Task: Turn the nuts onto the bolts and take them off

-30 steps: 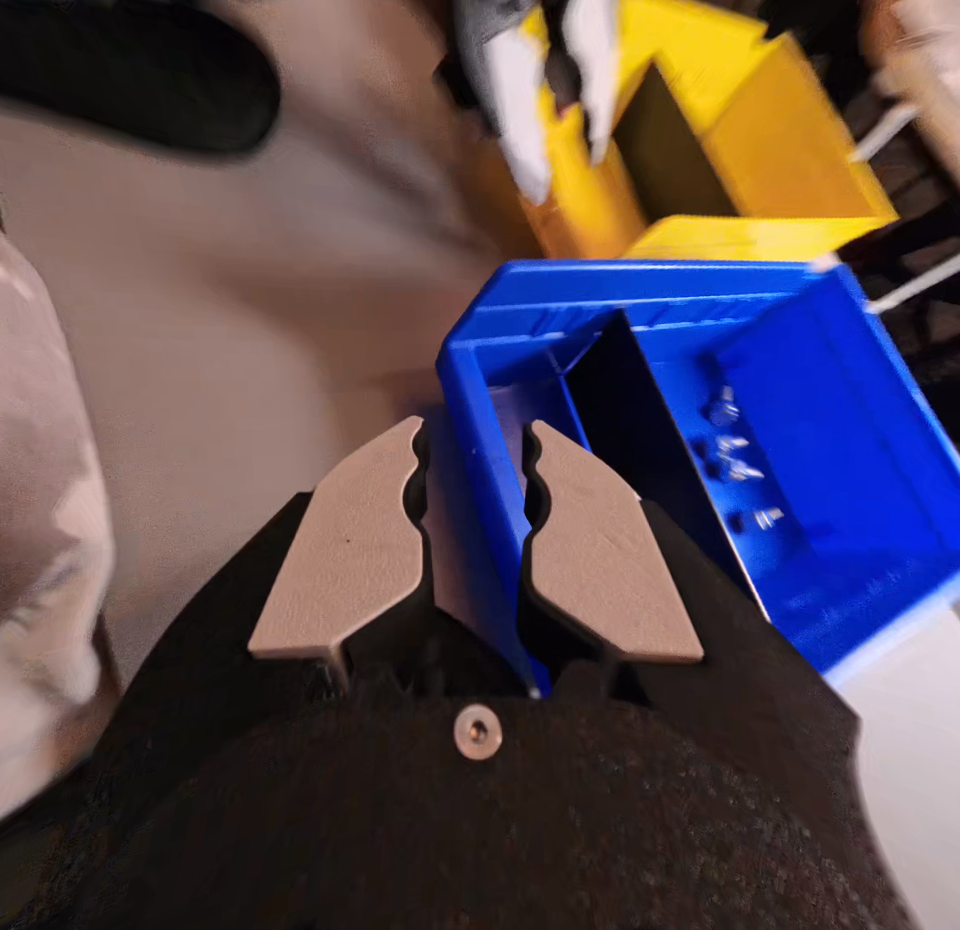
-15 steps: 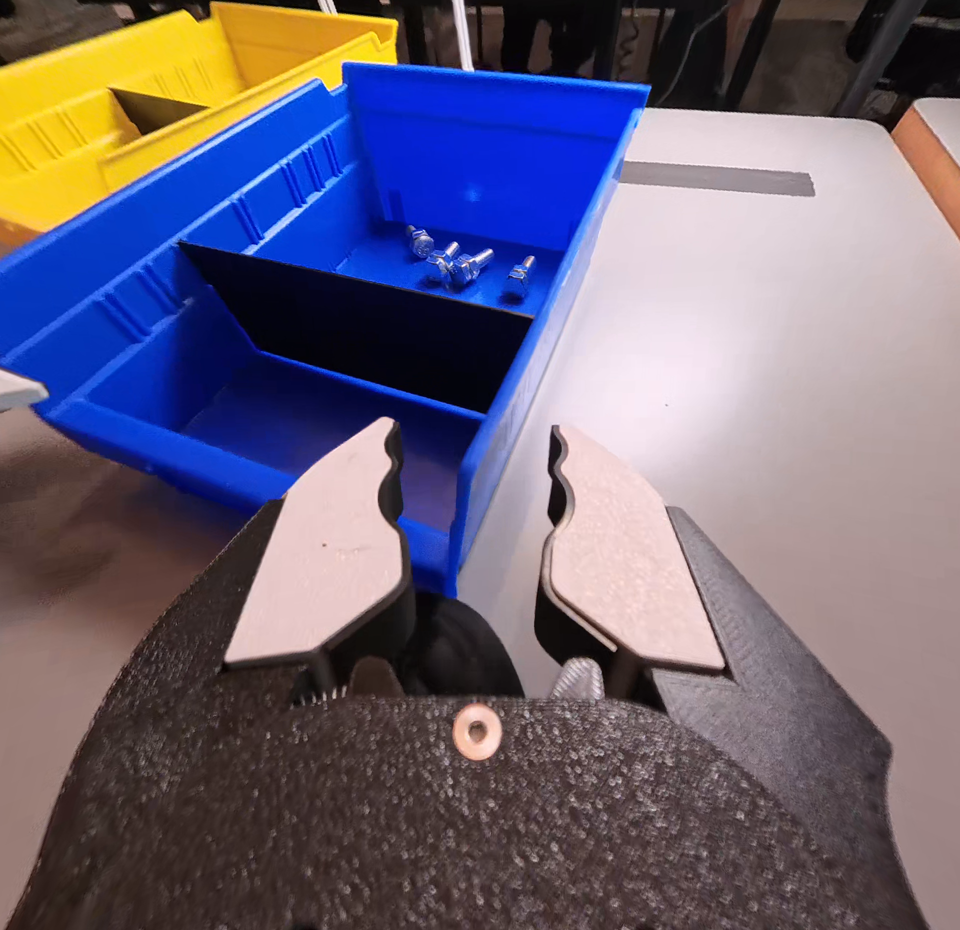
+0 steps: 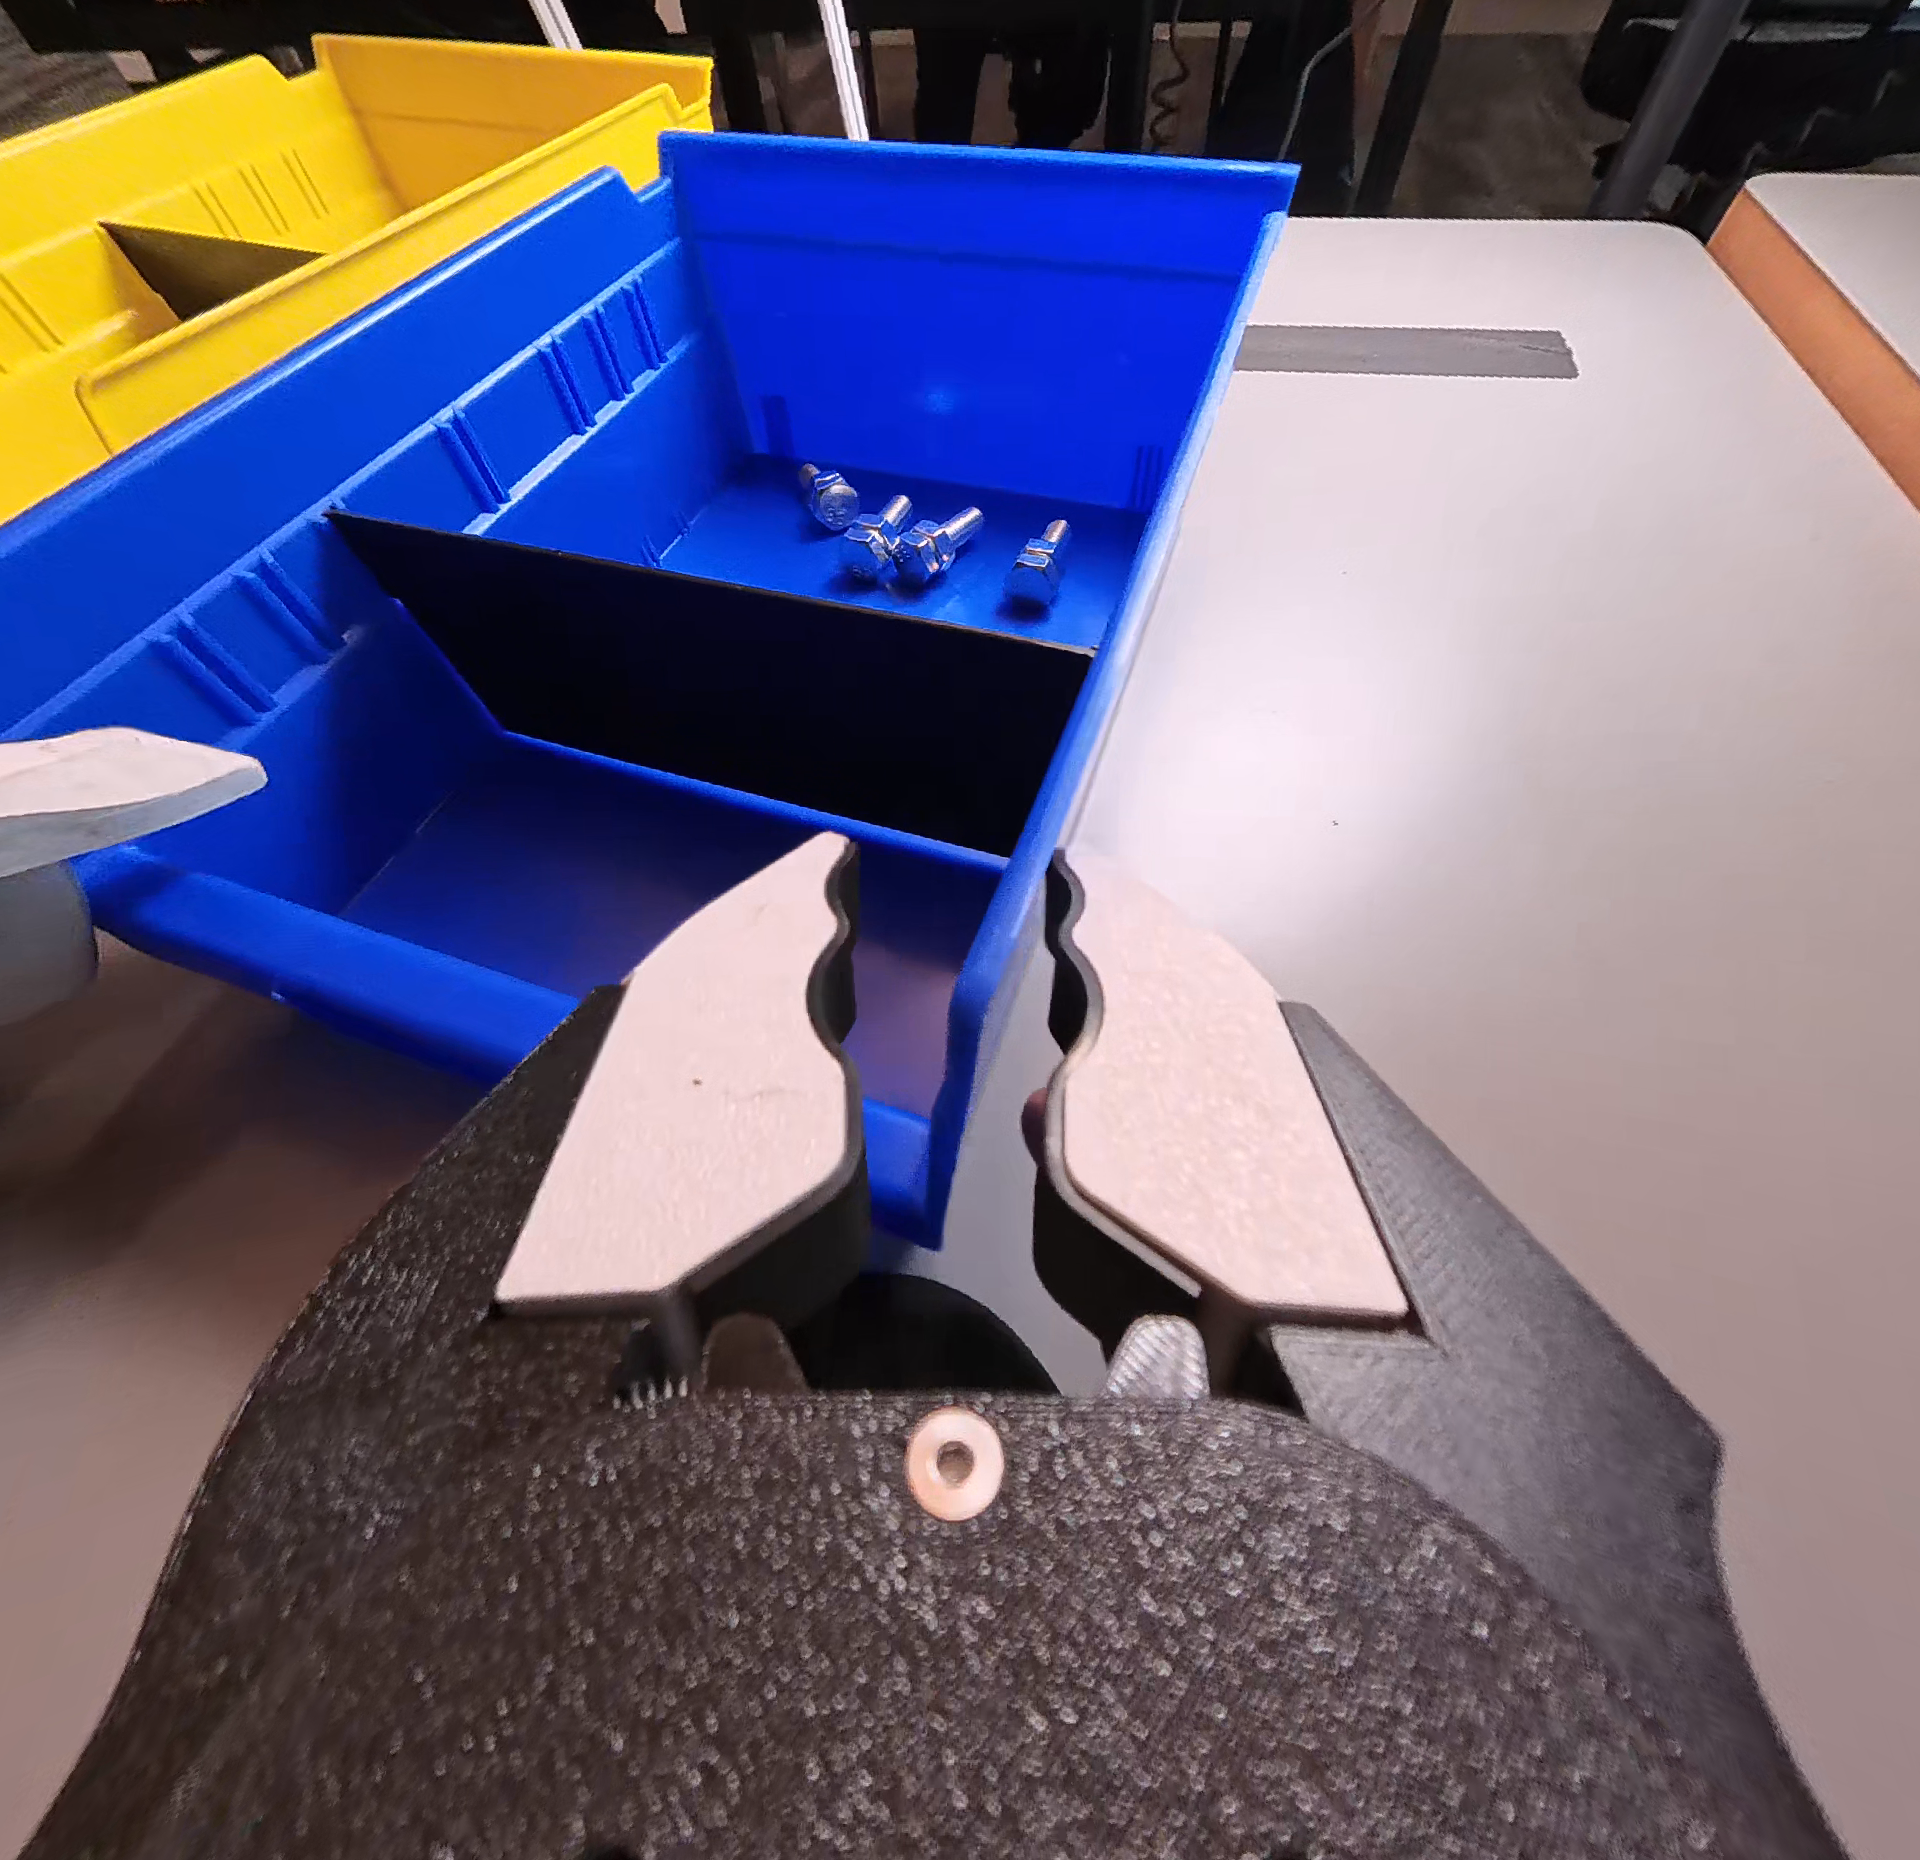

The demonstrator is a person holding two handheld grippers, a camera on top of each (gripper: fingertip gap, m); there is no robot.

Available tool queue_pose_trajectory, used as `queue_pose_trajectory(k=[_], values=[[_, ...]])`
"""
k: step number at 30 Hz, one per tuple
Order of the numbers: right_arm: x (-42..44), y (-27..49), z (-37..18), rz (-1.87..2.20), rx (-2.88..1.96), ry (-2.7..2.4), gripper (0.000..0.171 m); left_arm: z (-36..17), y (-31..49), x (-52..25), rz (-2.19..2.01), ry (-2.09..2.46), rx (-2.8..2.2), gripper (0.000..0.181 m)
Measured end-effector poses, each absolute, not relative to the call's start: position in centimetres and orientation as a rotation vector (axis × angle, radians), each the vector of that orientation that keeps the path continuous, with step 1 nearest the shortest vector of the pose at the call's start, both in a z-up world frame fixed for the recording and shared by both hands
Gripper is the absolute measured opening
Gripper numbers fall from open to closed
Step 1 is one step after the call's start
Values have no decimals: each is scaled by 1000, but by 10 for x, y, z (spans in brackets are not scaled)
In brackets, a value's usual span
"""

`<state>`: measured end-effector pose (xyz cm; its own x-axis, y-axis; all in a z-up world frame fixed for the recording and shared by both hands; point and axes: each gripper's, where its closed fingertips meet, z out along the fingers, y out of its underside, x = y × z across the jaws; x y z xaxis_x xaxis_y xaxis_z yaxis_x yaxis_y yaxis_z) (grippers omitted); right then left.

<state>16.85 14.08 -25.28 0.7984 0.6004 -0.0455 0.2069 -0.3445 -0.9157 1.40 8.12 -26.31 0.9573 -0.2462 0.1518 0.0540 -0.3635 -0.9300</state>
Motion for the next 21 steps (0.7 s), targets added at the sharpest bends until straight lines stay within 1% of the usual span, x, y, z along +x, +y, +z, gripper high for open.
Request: queue_pose_trajectory(k=[2,3,4,9,11,14,18,21], values=[[172,142,-251,463,-1912,-582,25,-262,82,12,-289,138,-1916,30],[175,143,-250,458,-1910,-565,16,-262,82,11,-270,144,-1914,28],[177,143,-249,449,-1907,-560,13,-261,82,12,-259,162,-1910,28],[186,135,-235,411,-1874,-553,11,-244,72,19,-215,237,-1874,27],[188,128,-214,387,-1822,-555,11,-226,66,20,-181,259,-1832,26],[181,117,-170,404,-1733,-580,13,-185,55,12,-150,262,-1766,26],[141,104,-115,506,-1622,-633,15,-128,31,-27,-39,223,-1713,25],[85,94,-88,619,-1574,-703,16,-100,4,-78,58,147,-1716,25]])
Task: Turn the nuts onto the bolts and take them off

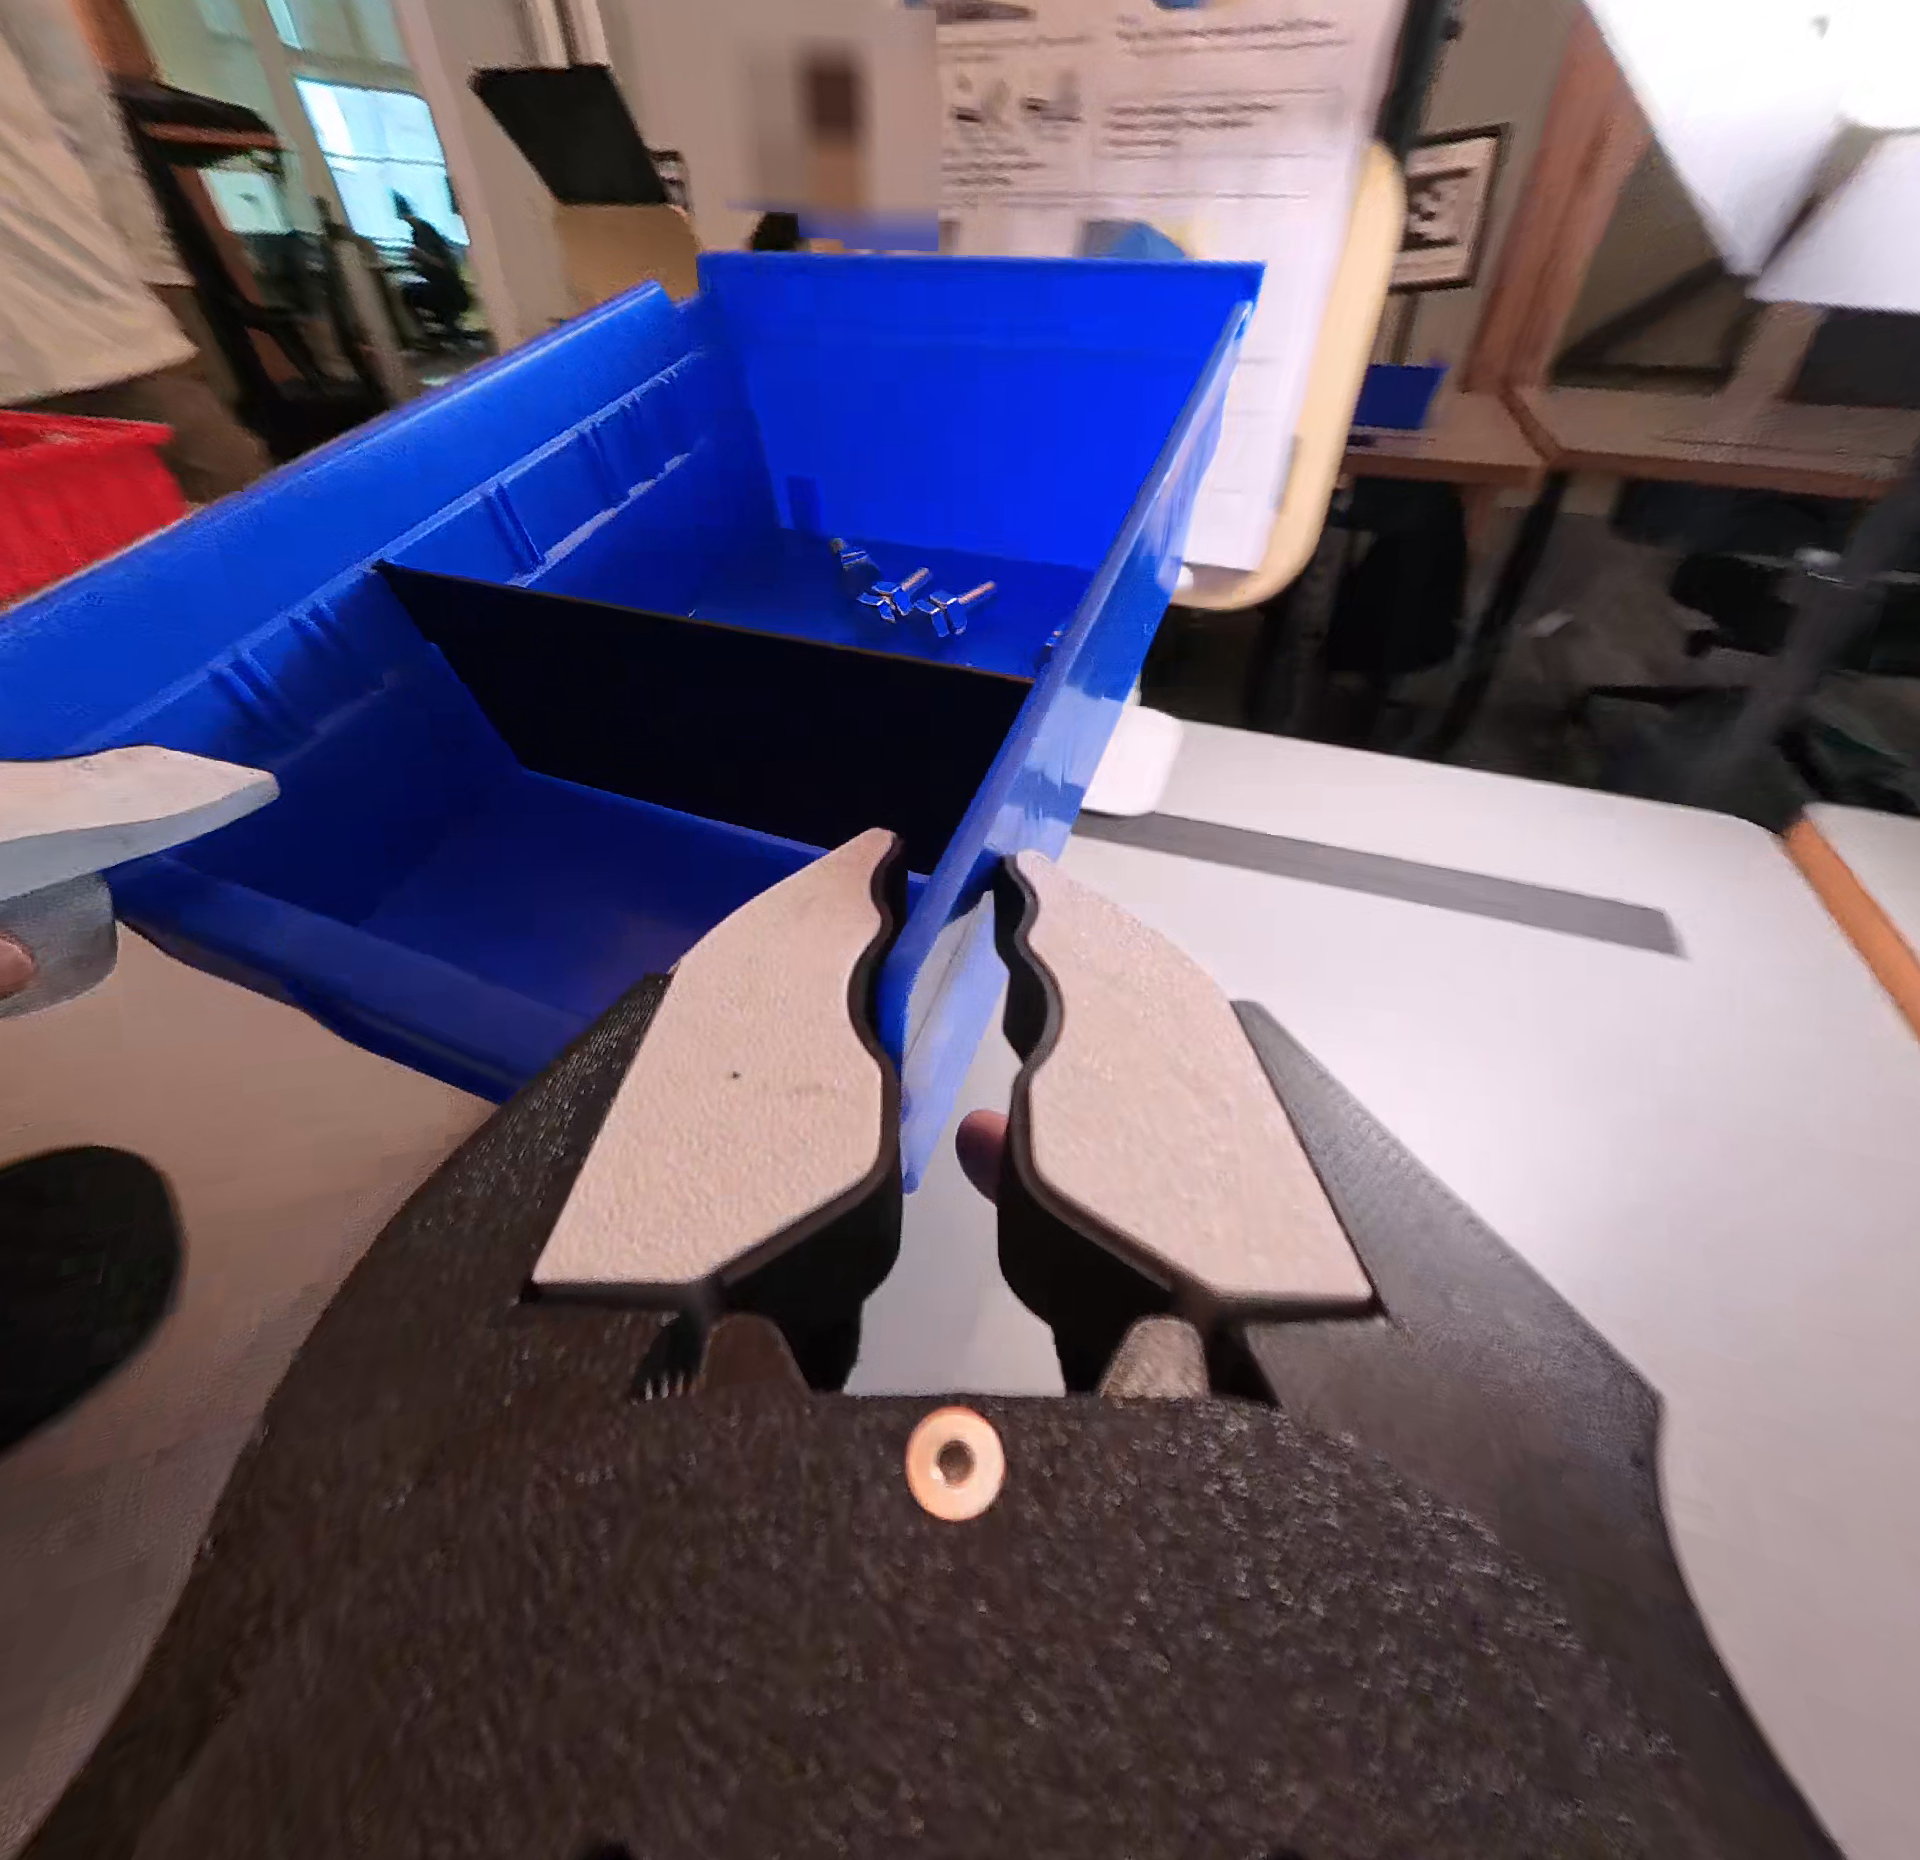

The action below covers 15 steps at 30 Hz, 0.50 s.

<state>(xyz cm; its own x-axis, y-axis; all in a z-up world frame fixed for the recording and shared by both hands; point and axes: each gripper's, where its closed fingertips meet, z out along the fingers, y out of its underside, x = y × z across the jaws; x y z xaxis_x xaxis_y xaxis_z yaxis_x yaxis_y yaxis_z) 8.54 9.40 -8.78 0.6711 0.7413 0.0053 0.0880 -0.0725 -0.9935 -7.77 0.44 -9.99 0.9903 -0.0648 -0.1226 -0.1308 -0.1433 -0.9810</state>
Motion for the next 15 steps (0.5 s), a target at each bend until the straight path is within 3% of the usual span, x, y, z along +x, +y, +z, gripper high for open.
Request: queue_pose_trajectory(k=[8,15], values=[[-109,52,-75,926,-1571,-957,16,-73,-85,-234,258,-138,-1739,24],[-230,8,-132,1066,-1648,-1074,17,-119,-139,-334,290,-304,-1781,22]])
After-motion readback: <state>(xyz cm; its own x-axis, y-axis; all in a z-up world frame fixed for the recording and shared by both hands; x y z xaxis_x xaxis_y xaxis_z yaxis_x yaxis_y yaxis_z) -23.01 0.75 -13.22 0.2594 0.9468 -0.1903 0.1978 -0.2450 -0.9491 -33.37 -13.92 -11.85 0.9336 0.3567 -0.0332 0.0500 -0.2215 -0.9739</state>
